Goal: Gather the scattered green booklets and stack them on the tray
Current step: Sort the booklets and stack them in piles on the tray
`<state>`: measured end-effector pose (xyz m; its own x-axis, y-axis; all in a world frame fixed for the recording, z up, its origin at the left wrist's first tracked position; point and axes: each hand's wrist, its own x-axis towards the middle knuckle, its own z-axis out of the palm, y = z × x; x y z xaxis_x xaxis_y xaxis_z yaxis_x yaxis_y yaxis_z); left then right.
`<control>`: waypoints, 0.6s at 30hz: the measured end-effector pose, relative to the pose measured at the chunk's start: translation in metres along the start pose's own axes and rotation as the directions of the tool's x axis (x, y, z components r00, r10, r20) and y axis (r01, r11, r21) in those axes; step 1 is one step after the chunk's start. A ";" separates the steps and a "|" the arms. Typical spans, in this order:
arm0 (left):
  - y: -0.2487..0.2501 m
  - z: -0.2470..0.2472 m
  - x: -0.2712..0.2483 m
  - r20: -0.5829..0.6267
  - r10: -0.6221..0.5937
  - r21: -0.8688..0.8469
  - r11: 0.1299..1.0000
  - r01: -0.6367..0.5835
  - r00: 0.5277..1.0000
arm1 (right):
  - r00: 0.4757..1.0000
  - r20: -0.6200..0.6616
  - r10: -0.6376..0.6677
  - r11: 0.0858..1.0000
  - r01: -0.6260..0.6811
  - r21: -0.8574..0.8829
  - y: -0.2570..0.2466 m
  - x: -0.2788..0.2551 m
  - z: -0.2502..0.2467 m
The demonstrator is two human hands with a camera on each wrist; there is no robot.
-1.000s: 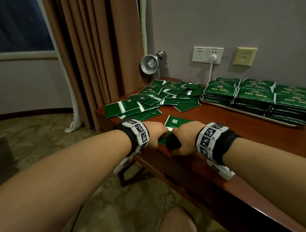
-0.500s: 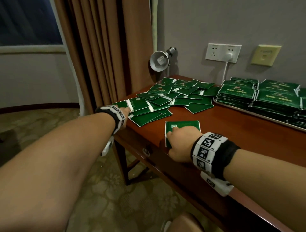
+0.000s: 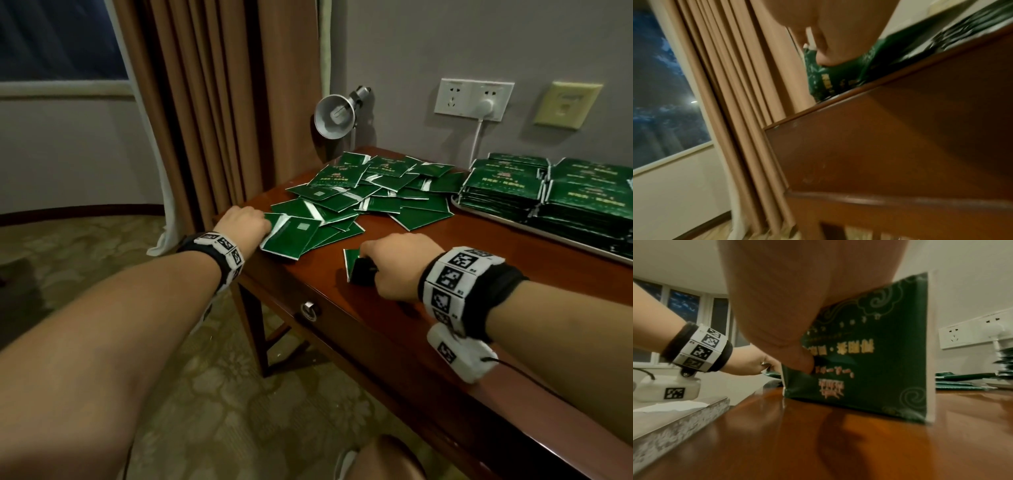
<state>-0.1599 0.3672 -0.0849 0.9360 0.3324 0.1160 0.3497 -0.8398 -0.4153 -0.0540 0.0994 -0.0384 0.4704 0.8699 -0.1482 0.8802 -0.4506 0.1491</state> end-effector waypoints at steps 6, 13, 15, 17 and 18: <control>0.026 -0.025 -0.003 -0.309 0.125 -0.051 0.988 -0.147 0.943 | 1.000 -0.006 0.018 0.998 -0.018 0.064 0.001 0.010 -0.002; 0.082 -0.043 -0.001 -0.479 0.348 -0.023 0.913 -0.408 0.805 | 0.994 -0.049 0.101 0.992 -0.097 0.087 0.011 0.021 -0.003; 0.091 -0.042 0.000 -0.478 0.310 -0.078 0.917 -0.391 0.822 | 0.992 -0.042 0.117 0.992 -0.114 0.061 0.013 0.023 0.000; 0.097 -0.043 0.000 -0.407 0.132 -0.303 0.914 -0.270 0.904 | 0.989 -0.028 0.143 0.988 -0.141 0.069 0.016 0.024 0.005; 0.098 -0.045 -0.001 -0.308 0.022 -0.458 0.873 -0.168 0.951 | 0.987 -0.020 0.162 0.983 -0.160 0.087 0.017 0.025 0.008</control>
<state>-0.1244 0.2648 -0.0848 0.9105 0.1658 0.3789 0.1665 -0.9855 0.0314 -0.0270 0.1116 -0.0476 0.6058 0.7890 -0.1025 0.7956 -0.5998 0.0854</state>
